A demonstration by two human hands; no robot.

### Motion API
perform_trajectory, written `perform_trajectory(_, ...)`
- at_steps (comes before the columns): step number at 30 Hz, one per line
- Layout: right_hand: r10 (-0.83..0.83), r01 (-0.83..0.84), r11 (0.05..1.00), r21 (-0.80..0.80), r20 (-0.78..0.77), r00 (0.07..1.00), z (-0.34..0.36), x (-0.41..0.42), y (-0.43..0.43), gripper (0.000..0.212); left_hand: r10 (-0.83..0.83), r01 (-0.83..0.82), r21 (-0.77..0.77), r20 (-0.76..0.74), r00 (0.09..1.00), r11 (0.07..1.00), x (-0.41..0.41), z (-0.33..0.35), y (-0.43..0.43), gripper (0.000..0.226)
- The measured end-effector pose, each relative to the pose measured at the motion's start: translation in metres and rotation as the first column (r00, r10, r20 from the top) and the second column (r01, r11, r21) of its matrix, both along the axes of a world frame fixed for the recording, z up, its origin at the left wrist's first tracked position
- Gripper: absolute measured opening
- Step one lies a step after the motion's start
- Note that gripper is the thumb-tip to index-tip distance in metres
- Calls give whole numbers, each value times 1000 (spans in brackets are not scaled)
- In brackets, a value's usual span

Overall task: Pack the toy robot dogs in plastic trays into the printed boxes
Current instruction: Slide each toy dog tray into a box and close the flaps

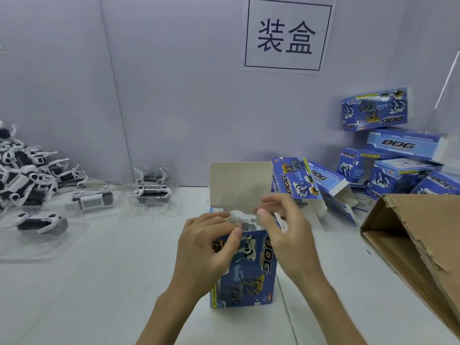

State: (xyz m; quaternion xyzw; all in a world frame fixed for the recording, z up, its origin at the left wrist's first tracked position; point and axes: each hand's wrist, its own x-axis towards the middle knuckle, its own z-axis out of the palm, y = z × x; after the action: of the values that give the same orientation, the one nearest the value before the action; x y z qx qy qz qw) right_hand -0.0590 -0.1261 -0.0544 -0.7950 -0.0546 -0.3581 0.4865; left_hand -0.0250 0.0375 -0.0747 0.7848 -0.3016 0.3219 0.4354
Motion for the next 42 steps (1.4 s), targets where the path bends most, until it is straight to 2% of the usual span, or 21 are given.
perform_trajectory(1, -1, 0, 999, -47, -25, 1000, -2, 2, 2, 5, -15, 15, -14, -10, 1000, 1000, 1, 0, 0, 31)
perform_trajectory(3, -21, 18, 998, -64, -44, 999, -3, 6, -1, 17, -33, 33, -29, -11, 999, 999, 1, -1, -1, 31)
perform_trajectory(7, 70, -62, 991, 119, -59, 996, 6, 15, -8, 40, -66, 63, -73, -34, 997, 995, 4, -1, 0, 32)
perform_trajectory(10, 65, -38, 966, 255, -97, 993, 1, 22, -10, 59, -139, 125, -148, -88, 986, 981, 6, -2, 2, 32)
perform_trajectory(13, 99, -87, 937, 338, -19, 995, -5, 24, -11, 72, -179, 156, -184, -112, 977, 970, 5, -2, 1, 33)
perform_trajectory(15, 192, -198, 904, 380, 54, 980, -7, 23, -10, 70, -181, 160, -183, -105, 978, 970, 5, -3, 0, 33)
perform_trajectory(20, 178, -259, 829, 496, 205, 963, -12, 15, -16, 41, -324, 257, -302, -195, 926, 918, 3, 3, 2, 22)
perform_trajectory(22, 237, -310, 827, 470, 210, 949, -8, 9, -18, 29, -362, 282, -331, -212, 908, 901, 4, 4, 3, 24)
perform_trajectory(24, 258, -304, 874, 379, 169, 951, -1, 8, -21, 23, -398, 309, -347, -224, 889, 886, 5, 4, 4, 26)
perform_trajectory(27, 247, -274, 926, 260, 132, 960, 12, 11, -27, 40, -436, 339, -358, -235, 869, 870, 8, 3, 7, 33)
perform_trajectory(30, 358, -390, 882, 264, 161, 920, 17, 10, -28, 57, -443, 345, -362, -237, 865, 866, 11, 3, 8, 37)
perform_trajectory(32, 416, -443, 858, 261, 151, 896, 13, 7, -27, 56, -427, 325, -364, -250, 869, 873, 9, 4, 8, 32)
perform_trajectory(34, 452, -469, 831, 299, 131, 883, 8, 6, -28, 58, -362, 287, -294, -245, 899, 912, 7, 8, 7, 27)
perform_trajectory(37, 483, -490, 808, 326, 109, 869, 1, 7, -30, 64, -210, 208, -32, -148, 967, 978, -2, 12, 7, 30)
perform_trajectory(42, 528, -534, 764, 362, 124, 840, -2, 6, -31, 66, -120, 118, 202, -6, 993, 972, -21, 26, -1, 33)
